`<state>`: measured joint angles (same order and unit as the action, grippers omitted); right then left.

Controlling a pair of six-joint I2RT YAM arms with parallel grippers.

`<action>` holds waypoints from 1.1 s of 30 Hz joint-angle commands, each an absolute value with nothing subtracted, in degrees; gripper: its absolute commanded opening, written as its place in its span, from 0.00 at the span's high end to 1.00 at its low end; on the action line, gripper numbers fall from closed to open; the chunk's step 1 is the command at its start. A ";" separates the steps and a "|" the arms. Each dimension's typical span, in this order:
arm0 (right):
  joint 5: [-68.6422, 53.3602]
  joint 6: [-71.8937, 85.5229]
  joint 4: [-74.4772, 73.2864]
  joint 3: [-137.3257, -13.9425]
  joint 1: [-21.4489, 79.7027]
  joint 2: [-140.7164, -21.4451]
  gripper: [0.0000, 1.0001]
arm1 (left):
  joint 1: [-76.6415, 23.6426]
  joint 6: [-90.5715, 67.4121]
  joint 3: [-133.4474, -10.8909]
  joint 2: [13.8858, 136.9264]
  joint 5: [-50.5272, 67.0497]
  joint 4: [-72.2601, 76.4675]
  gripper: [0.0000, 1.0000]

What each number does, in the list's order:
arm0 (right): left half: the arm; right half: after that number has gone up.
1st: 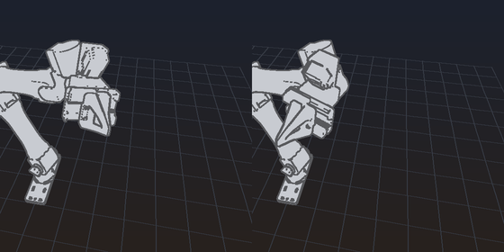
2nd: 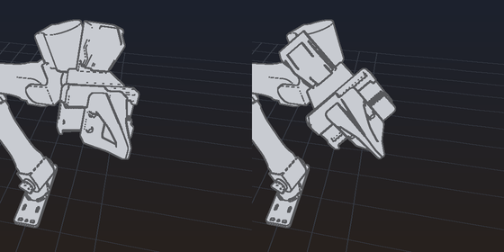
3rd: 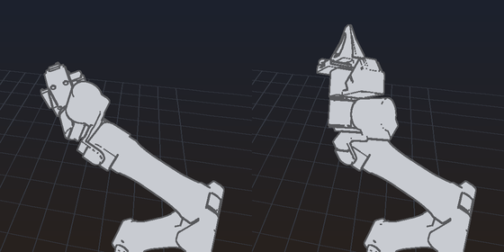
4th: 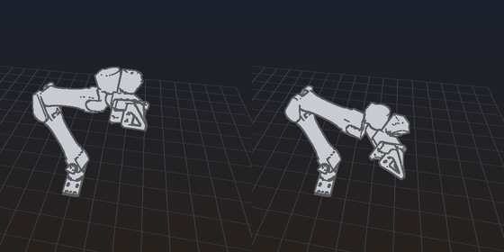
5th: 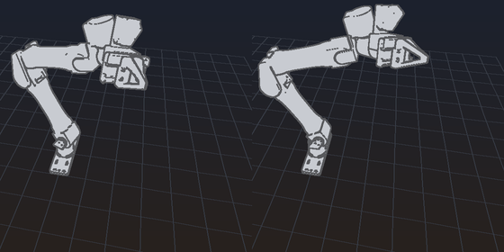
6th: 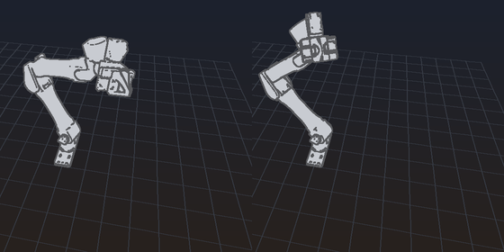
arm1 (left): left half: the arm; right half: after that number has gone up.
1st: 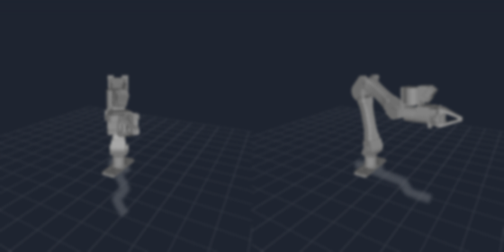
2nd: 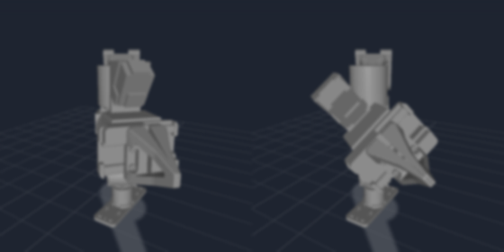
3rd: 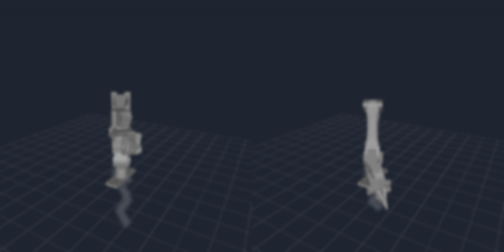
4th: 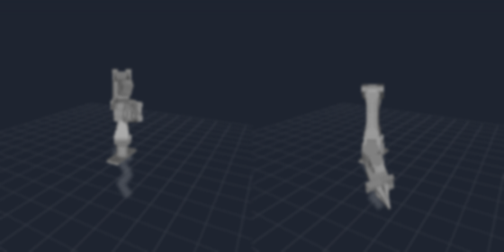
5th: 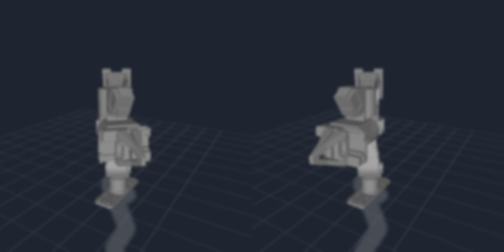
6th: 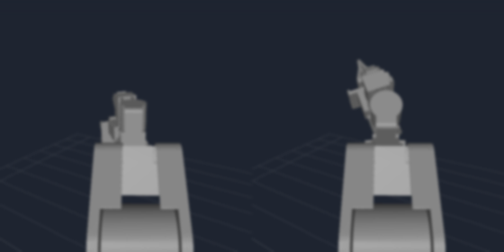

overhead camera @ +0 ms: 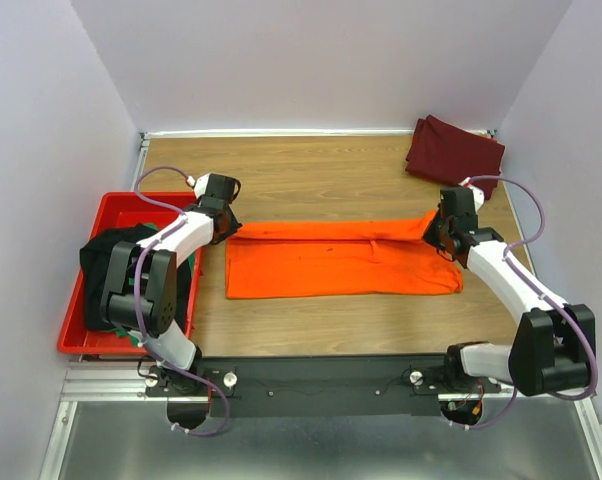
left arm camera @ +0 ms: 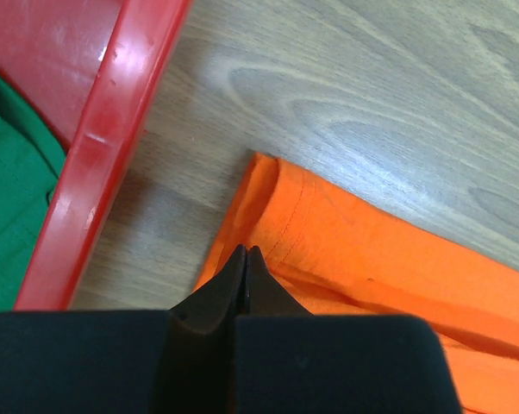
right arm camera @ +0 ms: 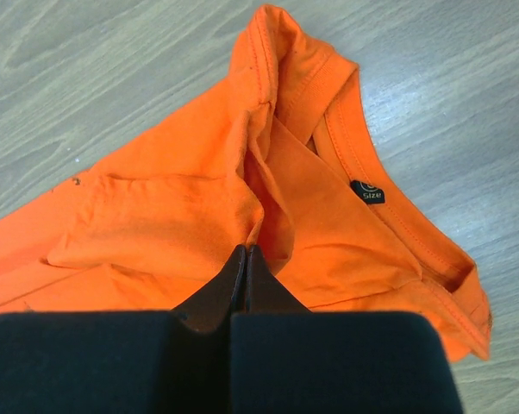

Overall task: Fold and stack the t-shirts
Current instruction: Fold the tshirt

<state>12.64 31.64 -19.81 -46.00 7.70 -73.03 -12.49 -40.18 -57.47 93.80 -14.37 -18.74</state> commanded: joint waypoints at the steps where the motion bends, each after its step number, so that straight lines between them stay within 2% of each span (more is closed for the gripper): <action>1: 13.97 32.70 -20.83 -45.00 7.47 -71.11 1.00 | -12.66 -40.52 -55.90 91.50 -14.06 -17.84 1.00; 17: 15.29 34.19 -21.01 -41.58 7.38 -70.31 0.99 | -13.27 -40.61 -52.48 89.56 -13.45 -16.53 1.00; 19: 14.94 34.45 -21.01 -41.22 7.38 -70.75 0.86 | -13.36 -40.52 -51.77 89.56 -12.92 -16.00 1.00; 20: 14.68 34.45 -21.01 -41.05 7.38 -70.75 0.79 | -13.36 -40.52 -51.77 89.39 -12.75 -15.74 0.96; 21: 14.33 34.28 -21.01 -40.96 7.38 -70.49 0.72 | -13.36 -40.34 -51.16 88.60 -12.48 -15.56 0.88; 22: 13.72 34.19 -20.92 -40.87 7.38 -69.97 0.57 | -13.36 -40.25 -50.80 87.81 -12.13 -15.21 0.73; 25: 13.01 32.87 -21.01 -41.39 7.38 -67.59 0.40 | -13.36 -39.73 -49.57 84.73 -11.87 -14.06 0.56; 26: 12.75 32.52 -21.01 -41.57 7.47 -66.80 0.38 | -13.36 -39.64 -49.57 84.12 -11.87 -14.15 0.55; 33: 6.69 29.80 -19.25 -45.17 7.73 -68.46 0.38 | -13.36 -39.38 -53.25 84.80 -11.43 -15.21 0.56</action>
